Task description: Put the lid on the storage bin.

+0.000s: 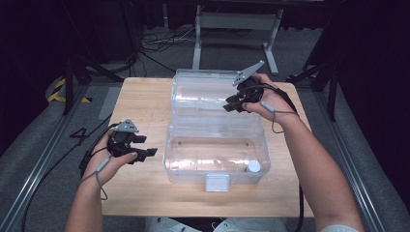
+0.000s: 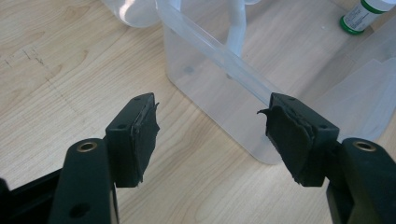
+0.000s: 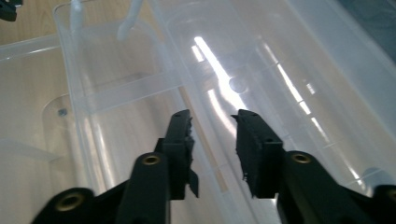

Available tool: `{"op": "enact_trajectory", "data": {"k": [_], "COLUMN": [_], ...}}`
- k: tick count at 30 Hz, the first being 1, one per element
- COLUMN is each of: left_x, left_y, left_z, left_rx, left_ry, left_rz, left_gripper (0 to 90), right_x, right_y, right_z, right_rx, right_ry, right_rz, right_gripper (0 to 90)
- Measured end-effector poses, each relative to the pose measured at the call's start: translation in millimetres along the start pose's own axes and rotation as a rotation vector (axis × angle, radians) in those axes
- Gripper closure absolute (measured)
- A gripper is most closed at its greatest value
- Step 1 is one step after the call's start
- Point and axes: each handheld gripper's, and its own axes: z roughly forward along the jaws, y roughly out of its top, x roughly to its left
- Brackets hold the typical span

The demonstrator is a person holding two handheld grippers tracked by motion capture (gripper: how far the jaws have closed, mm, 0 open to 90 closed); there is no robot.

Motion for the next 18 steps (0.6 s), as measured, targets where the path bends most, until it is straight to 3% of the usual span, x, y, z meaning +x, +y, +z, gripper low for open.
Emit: {"op": "enact_trajectory", "data": {"k": [3,9,18], "left_x": [-0.2,-1.3,-12.5], "left_y": [-1.8,-1.4,7.0], "left_z": [-1.7,-2.3,-4.1], "left_rx": [-0.005,-0.004,-0.033], "left_ry": [0.002,-0.003,-0.042], "left_rz": [-0.010,-0.005,0.038], "left_gripper": [34.6,34.6,34.6], "right_x": [-0.8,-0.1,3.5], "right_y": [0.5,-1.5,-5.0], "right_z": [2.5,3.0,2.5], "right_rx": [0.001,-0.014,-0.037], "right_ry": [0.002,0.009,0.000], "right_rz": [0.003,0.015,-0.016], "right_gripper": [75.6,78.2,80.7]}}
